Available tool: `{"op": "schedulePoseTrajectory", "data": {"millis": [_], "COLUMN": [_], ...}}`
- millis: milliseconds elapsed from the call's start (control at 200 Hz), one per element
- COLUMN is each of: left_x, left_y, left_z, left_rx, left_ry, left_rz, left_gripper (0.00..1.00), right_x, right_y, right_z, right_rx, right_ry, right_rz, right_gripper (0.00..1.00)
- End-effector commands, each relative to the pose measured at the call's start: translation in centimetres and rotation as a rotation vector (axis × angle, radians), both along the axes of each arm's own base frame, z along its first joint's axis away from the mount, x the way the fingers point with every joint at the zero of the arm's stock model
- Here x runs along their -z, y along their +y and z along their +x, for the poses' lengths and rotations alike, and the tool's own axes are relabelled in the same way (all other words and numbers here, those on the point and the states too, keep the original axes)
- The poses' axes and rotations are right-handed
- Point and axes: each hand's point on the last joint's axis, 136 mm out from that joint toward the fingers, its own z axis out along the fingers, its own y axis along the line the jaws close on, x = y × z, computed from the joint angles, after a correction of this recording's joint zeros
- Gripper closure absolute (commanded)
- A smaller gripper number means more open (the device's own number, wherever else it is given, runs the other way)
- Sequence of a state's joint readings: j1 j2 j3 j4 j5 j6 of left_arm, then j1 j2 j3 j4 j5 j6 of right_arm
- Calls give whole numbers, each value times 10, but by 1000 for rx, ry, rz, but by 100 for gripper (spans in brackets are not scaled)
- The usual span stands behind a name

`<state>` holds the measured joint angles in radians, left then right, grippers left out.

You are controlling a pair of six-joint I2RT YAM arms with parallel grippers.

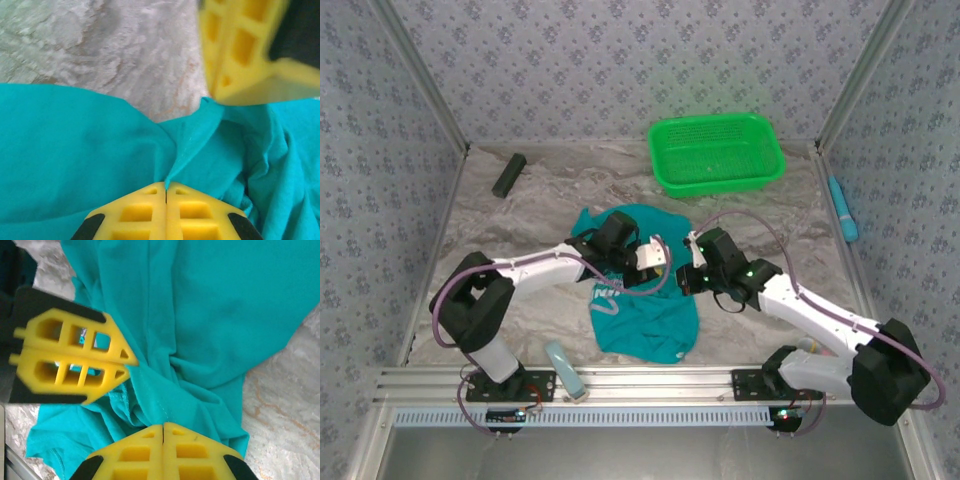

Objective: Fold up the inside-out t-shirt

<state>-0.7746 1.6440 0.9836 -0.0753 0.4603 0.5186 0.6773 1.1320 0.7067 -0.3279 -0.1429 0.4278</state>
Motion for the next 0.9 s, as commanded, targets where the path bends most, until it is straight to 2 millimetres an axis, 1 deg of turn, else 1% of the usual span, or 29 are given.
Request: {"op": "schedulePoseTrajectory", "data": {"millis": [0,15,60,80,110,145,175,255,285,330,375,405,430,480,540,590,710,785,825,895], "left_x": [-34,-37,-46,-49,-54,-55,-55,-51,-49,-50,-52,-53,-53,-55,-56,-58,-59,-59,-59,-58], "left_y": [8,10,12,12,11,11,11,11,10,8,6,6,7,8,8,8,11,15,15,15], "left_z": [21,23,27,27,27,28,27,18,12,3,-7,-12,-15,-22,-26,-29,-29,-27,-28,-30], "left_rx": [-171,-202,-277,-307,-365,-427,-482,-586,-601,-602,-582,-575,-570,-561,-565,-558,-558,-566,-566,-563], "left_ry": [156,183,275,322,406,486,567,753,803,855,878,881,881,895,925,938,933,937,944,954], "left_rz": [-70,-78,-111,-124,-142,-148,-150,-145,-146,-155,-159,-154,-149,-147,-150,-161,-174,-184,-191,-194], "left_gripper": [100,100,100,100,100,100,100,100,100,100,100,100,100,100,100,100,100,100,100,100], "right_x": [9,11,14,12,13,12,7,-18,-27,-35,-39,-42,-45,-52,-53,-49,-22,-11,-10,-8], "right_y": [-21,-23,-20,-14,-7,-2,3,19,27,35,40,42,43,46,52,59,71,75,77,79], "right_z": [9,9,6,3,-4,-11,-17,-37,-49,-70,-89,-96,-95,-84,-76,-71,-60,-50,-45,-41], "right_rx": [35,27,-31,-90,-189,-260,-317,-448,-528,-683,-817,-880,-881,-841,-858,-891,-953,-912,-871,-842], "right_ry": [-75,-79,-108,-141,-205,-297,-366,-535,-605,-720,-813,-871,-902,-946,-971,-964,-921,-871,-872,-893], "right_rz": [-102,-114,-137,-137,-154,-197,-209,-162,-140,-134,-135,-139,-138,-154,-192,-229,-289,-234,-192,-156], "right_gripper": [85,83,71,68,65,64,64,63,63,63,63,62,62,62,62,62,60,58,56,55]}}
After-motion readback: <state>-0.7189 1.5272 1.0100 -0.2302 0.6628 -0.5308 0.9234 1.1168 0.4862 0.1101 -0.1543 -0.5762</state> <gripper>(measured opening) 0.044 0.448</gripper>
